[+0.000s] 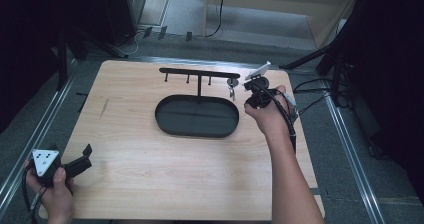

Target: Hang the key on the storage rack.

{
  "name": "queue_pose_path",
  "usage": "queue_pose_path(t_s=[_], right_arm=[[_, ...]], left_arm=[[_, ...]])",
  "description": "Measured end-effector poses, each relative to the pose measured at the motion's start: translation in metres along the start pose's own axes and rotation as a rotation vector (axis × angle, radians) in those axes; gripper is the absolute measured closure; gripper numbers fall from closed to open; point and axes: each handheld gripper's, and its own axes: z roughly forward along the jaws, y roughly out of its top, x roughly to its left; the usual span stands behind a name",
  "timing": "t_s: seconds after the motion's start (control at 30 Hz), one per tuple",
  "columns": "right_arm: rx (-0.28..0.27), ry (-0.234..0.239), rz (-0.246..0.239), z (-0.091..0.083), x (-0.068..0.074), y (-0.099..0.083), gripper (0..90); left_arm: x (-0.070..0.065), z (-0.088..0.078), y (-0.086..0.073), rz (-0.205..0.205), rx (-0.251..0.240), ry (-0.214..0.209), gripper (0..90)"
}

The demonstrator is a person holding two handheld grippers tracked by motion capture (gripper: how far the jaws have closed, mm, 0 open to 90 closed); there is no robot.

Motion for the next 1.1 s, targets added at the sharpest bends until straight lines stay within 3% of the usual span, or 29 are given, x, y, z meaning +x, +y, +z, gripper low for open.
queue_pose_path(t_s=[0.1,0.27,0.37,0.4,0.43,0.47,0.63,0.8,1.1], right_arm=[[0.004,0.014,0.015,0.004,-0.003,-0.006,54.7],[0.019,0.024,0.022,0.012,-0.011,-0.021,38.9],[0.013,0.016,0.047,0.017,-0.015,-0.031,29.3],[0.007,0.024,0.071,0.021,-0.018,-0.038,21.9],[0.007,0.024,0.071,0.021,-0.018,-0.038,21.9],[0.006,0.014,0.090,0.025,-0.021,-0.047,14.4],[0.012,0.034,0.135,0.036,-0.031,-0.067,4.1],[0.019,0.020,0.148,0.041,-0.039,-0.082,0.0],[-0.008,0.040,0.182,0.051,-0.055,-0.120,0.0]], left_arm=[[0.000,0.000,0.000,0.002,0.001,0.000,0.0],[0.000,0.000,0.000,0.004,0.001,0.001,0.0],[0.000,0.000,0.000,0.006,0.001,0.001,0.0],[0.000,0.000,0.000,0.006,0.001,0.001,0.0],[0.000,0.000,0.000,0.007,0.001,0.000,0.0],[0.000,0.000,0.000,0.008,0.000,0.001,0.0],[-0.001,0.000,0.000,0.007,0.002,-0.001,0.0],[-0.001,0.000,0.000,0.011,0.003,0.001,0.0],[-0.001,0.000,0.000,0.014,0.001,0.002,0.0]])
